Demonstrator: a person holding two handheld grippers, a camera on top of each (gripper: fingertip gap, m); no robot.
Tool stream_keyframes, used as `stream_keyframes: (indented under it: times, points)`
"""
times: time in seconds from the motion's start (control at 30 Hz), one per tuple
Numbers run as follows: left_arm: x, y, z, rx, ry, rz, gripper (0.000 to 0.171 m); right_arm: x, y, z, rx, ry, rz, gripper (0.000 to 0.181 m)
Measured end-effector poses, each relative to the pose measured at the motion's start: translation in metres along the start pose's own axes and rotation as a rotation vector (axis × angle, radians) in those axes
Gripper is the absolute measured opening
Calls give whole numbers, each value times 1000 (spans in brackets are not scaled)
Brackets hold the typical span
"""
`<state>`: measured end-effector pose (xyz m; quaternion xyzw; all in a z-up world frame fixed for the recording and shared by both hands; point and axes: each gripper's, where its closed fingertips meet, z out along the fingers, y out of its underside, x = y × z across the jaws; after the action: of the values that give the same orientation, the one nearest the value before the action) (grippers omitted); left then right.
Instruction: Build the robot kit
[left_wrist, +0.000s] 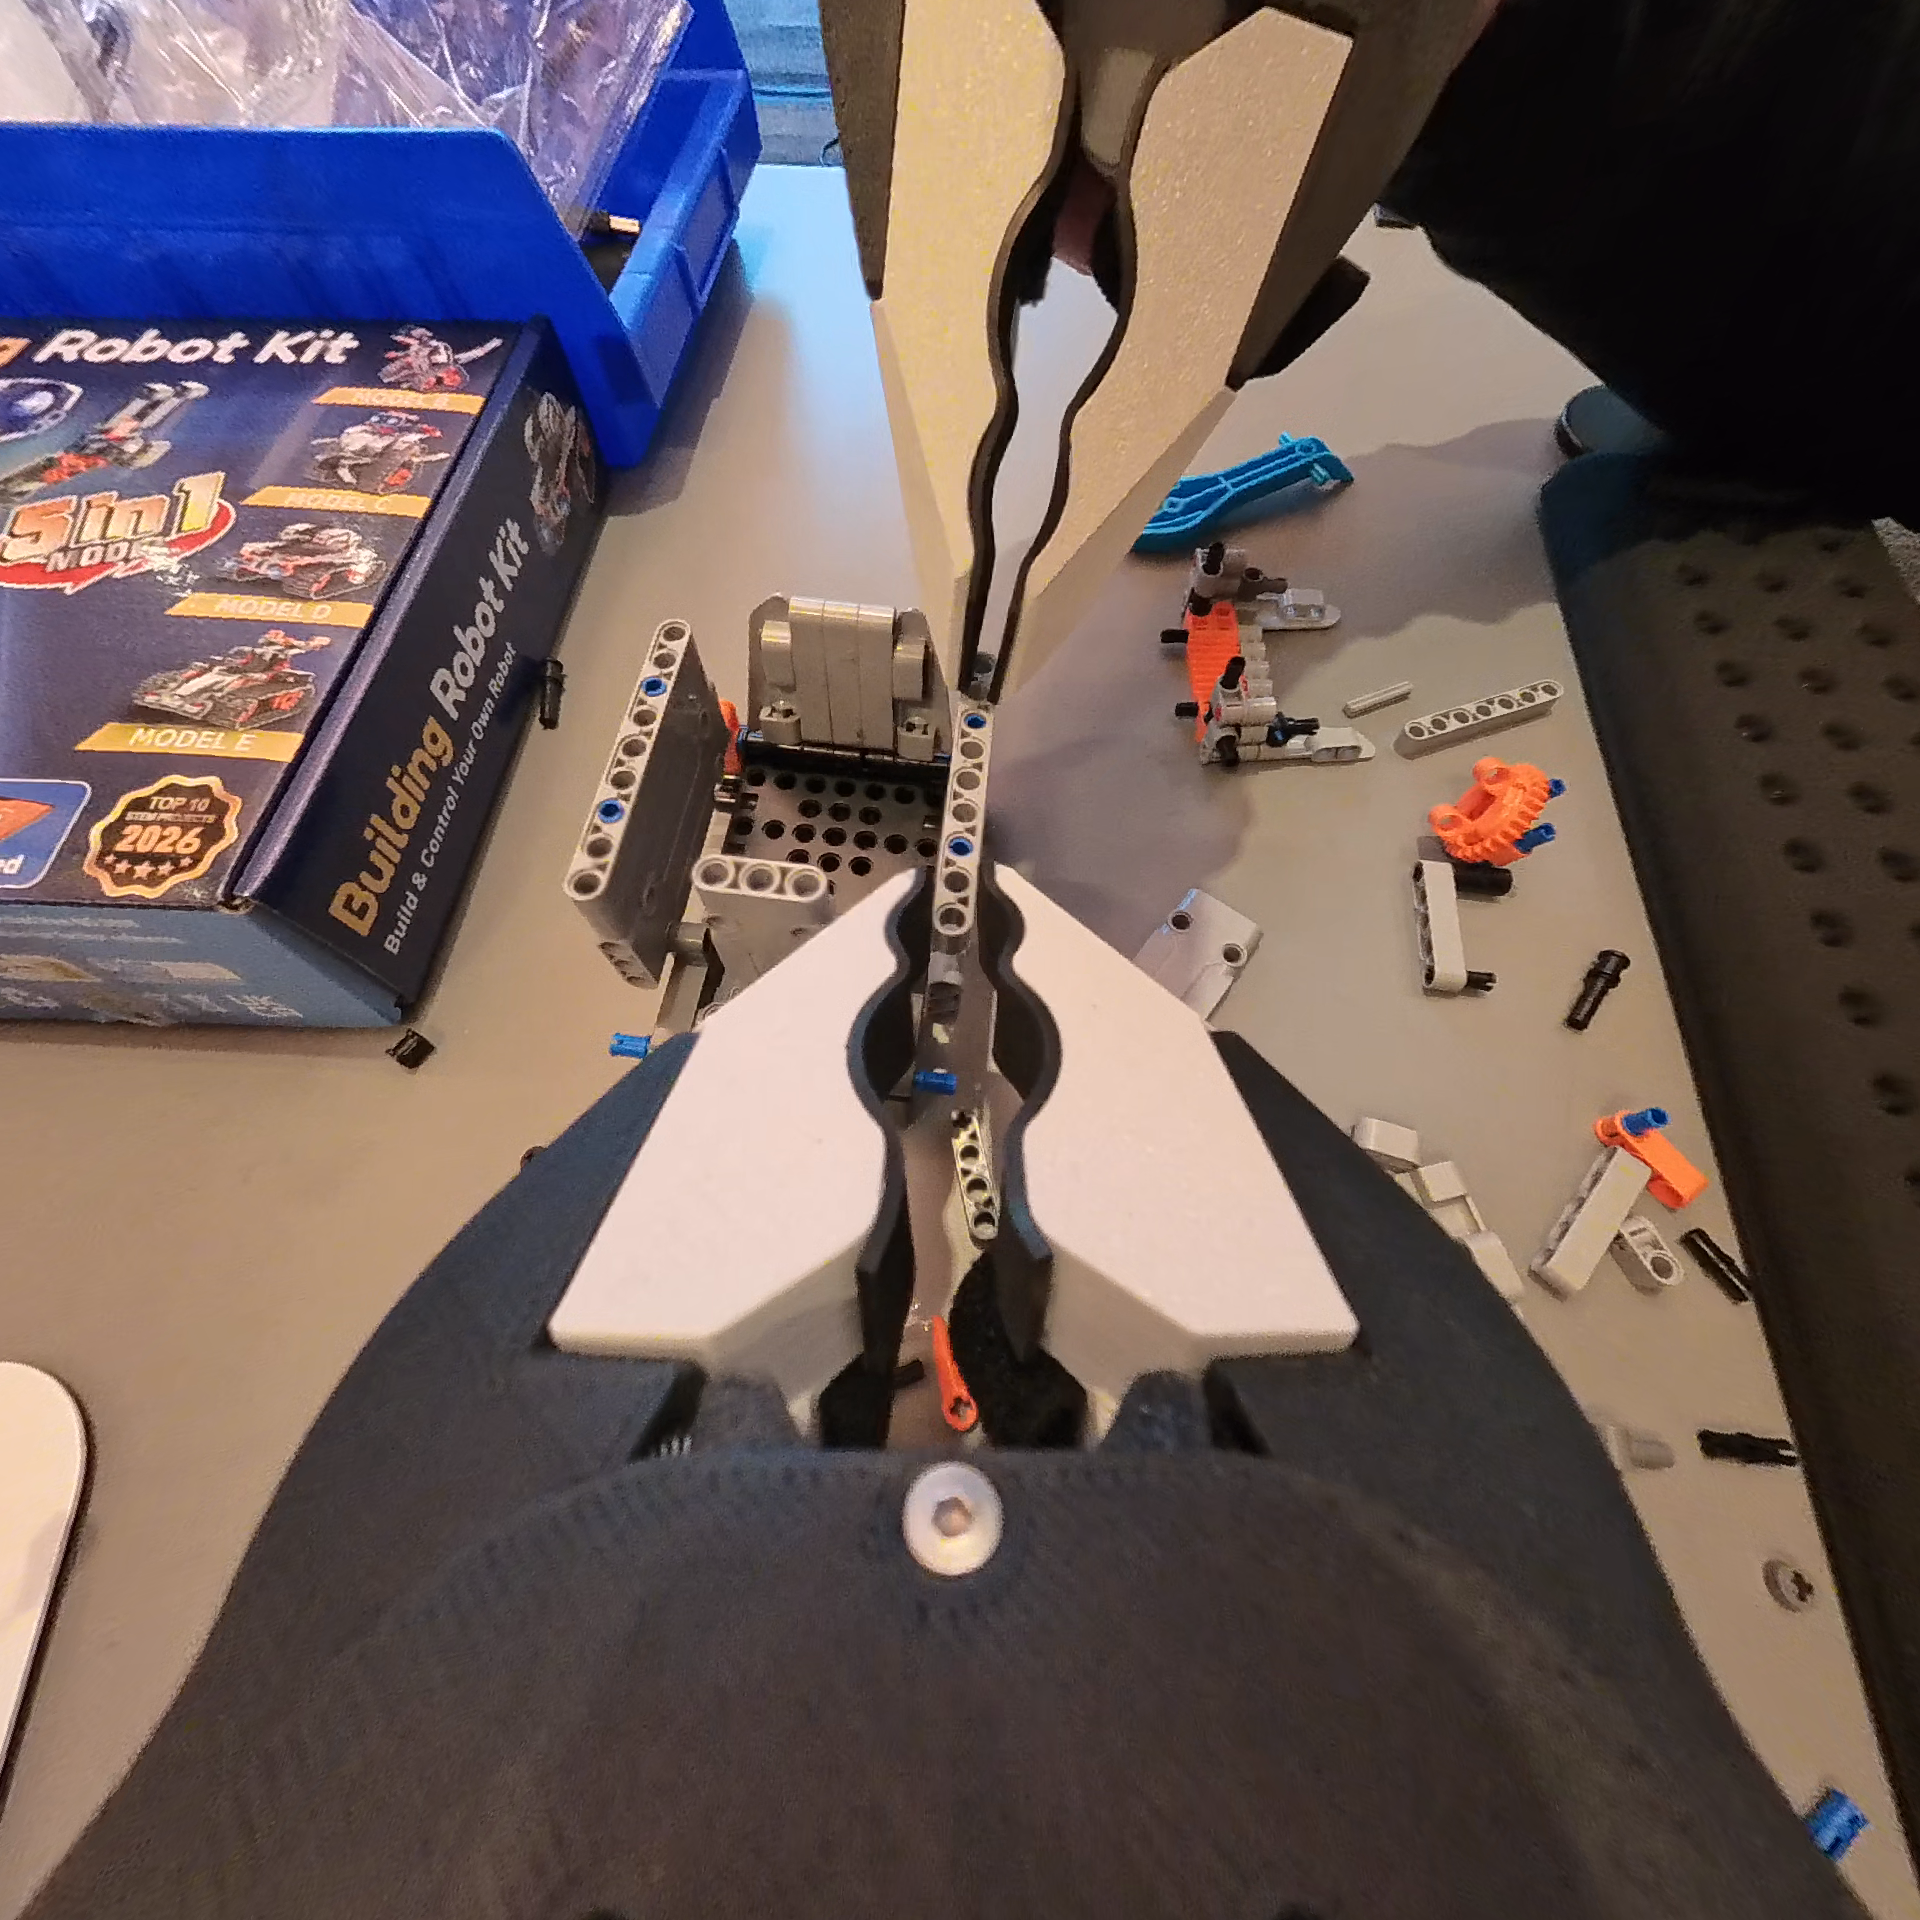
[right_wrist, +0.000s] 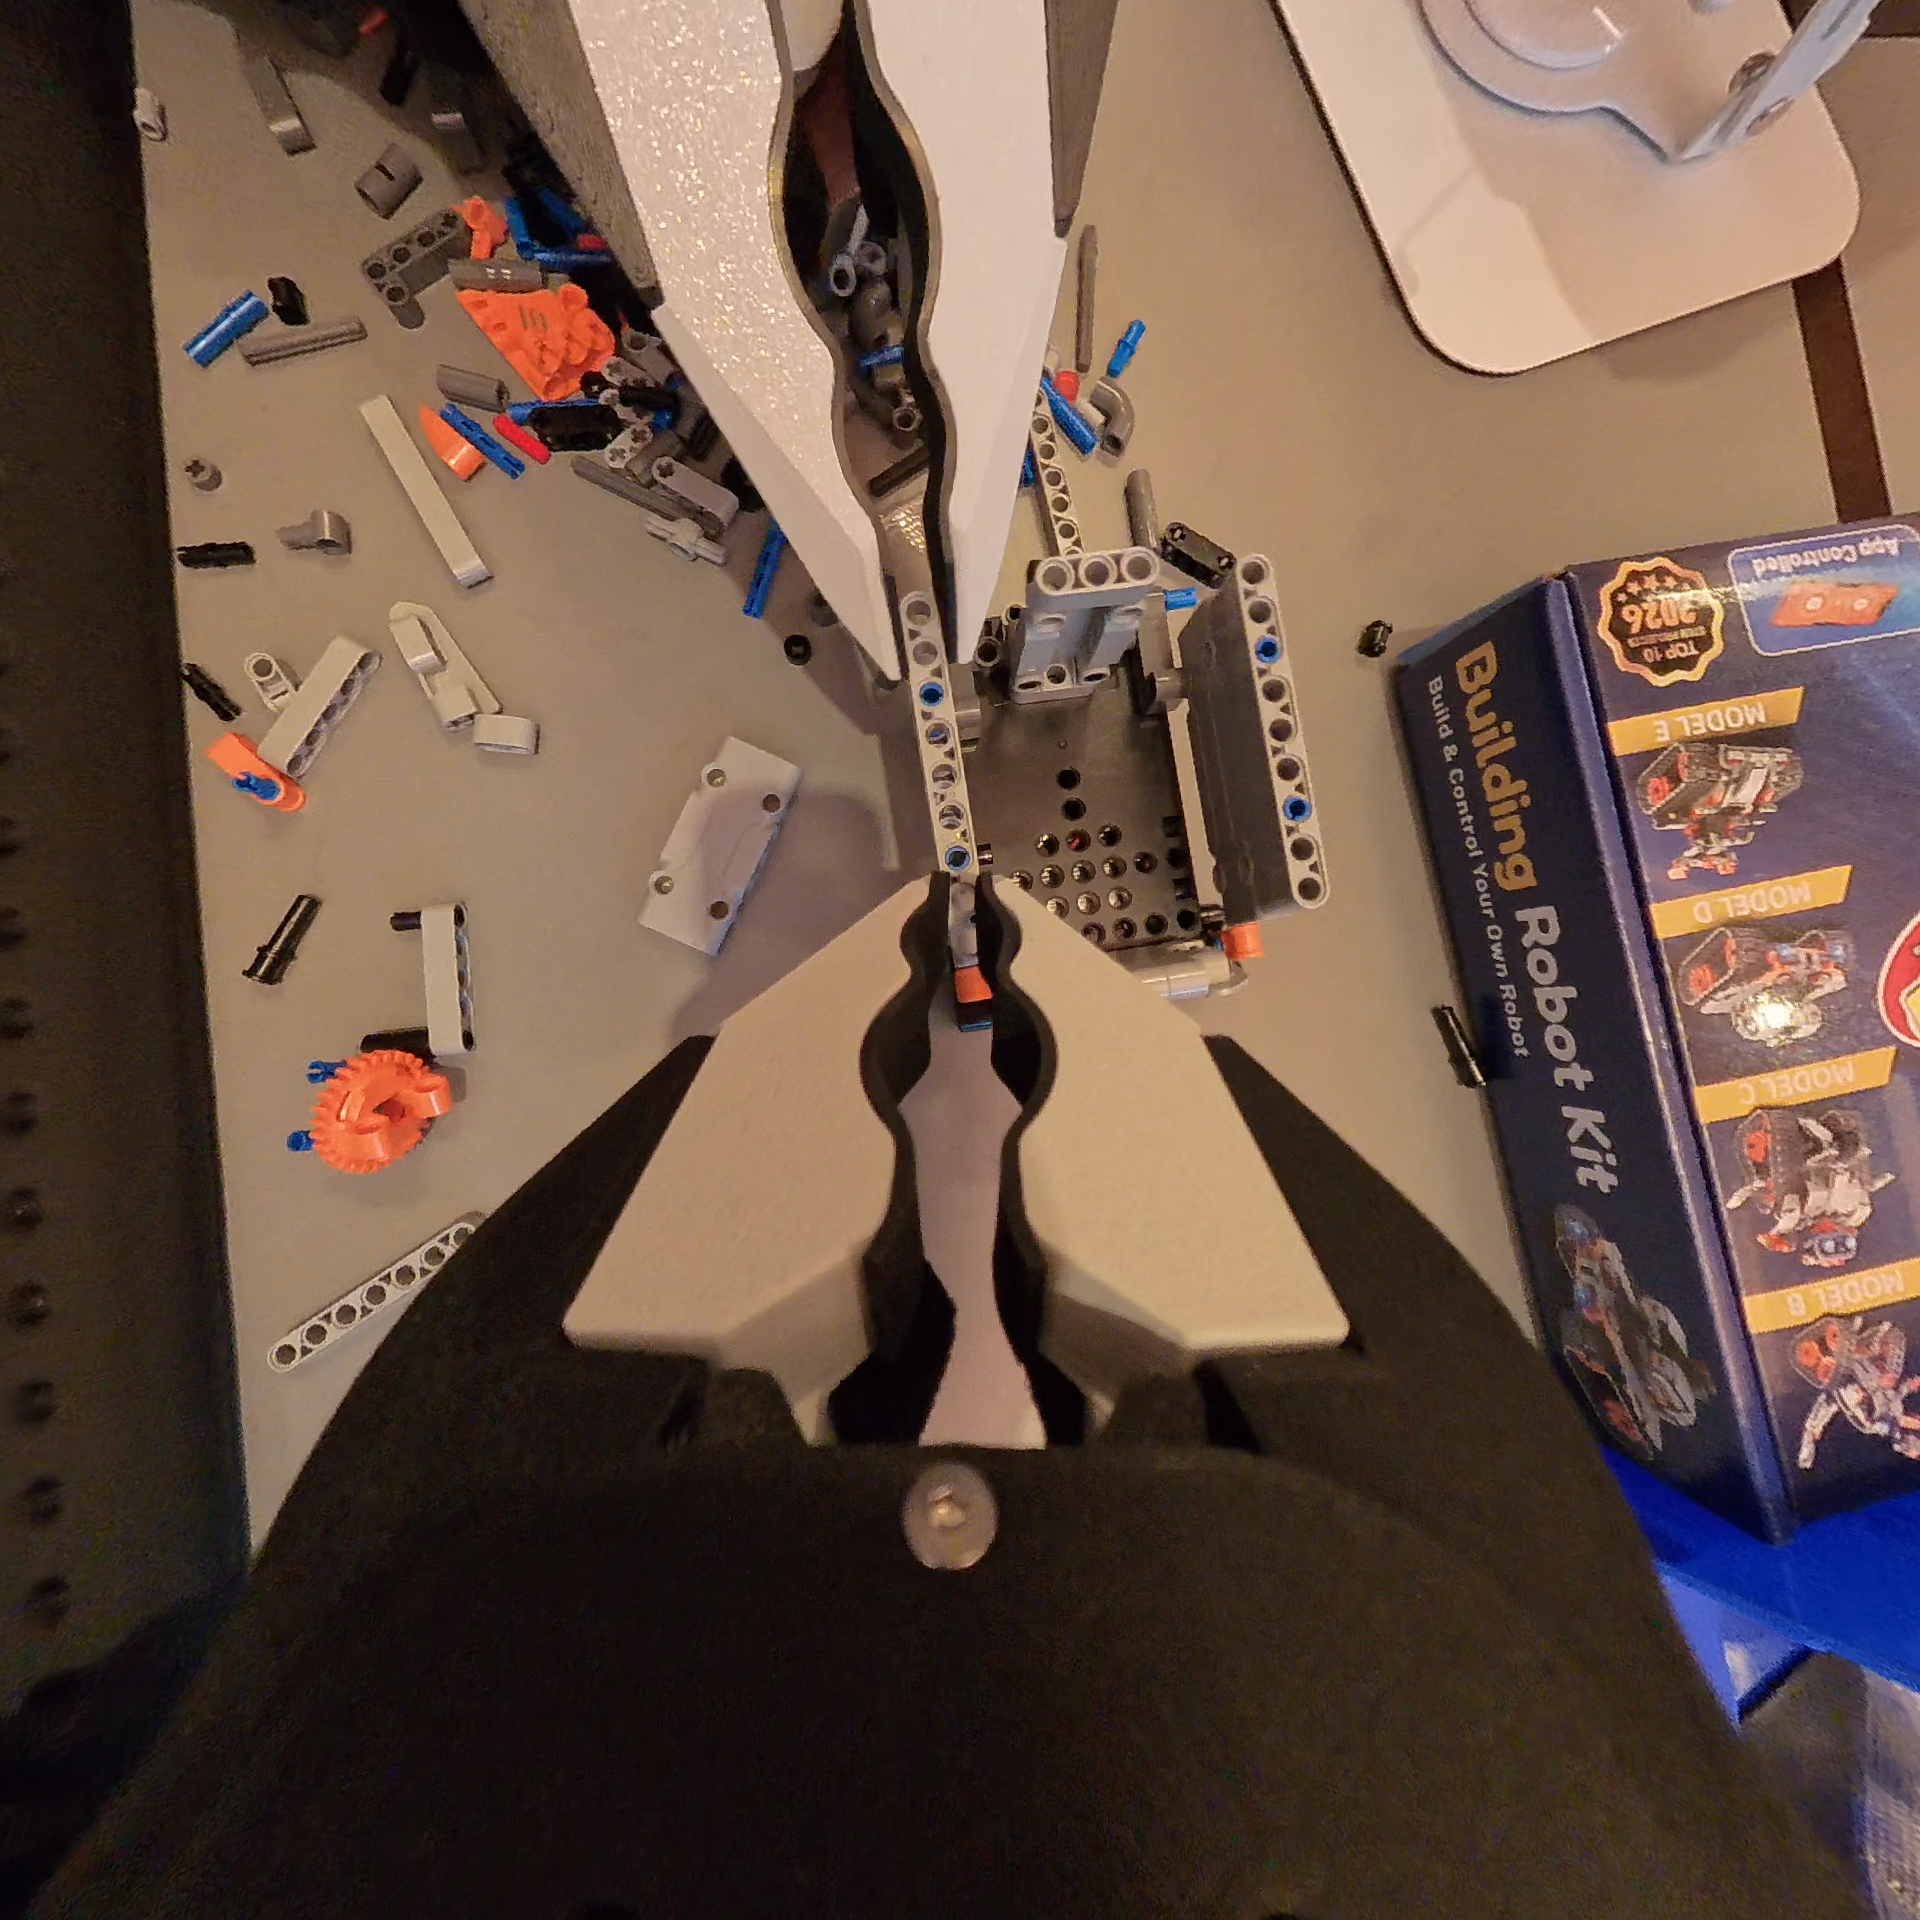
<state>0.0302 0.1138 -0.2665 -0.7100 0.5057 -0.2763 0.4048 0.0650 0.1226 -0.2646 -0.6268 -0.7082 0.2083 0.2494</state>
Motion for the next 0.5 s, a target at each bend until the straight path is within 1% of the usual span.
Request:
stream_keyframes:
  times: [0.23,0.5]
  points:
    - [-1,2,2,3,12,-11,6,2,1,1,-17,-33,19,3]
    - [-2,3,3,22,17,-13,6,3,1,2,-3,-72,46,3]
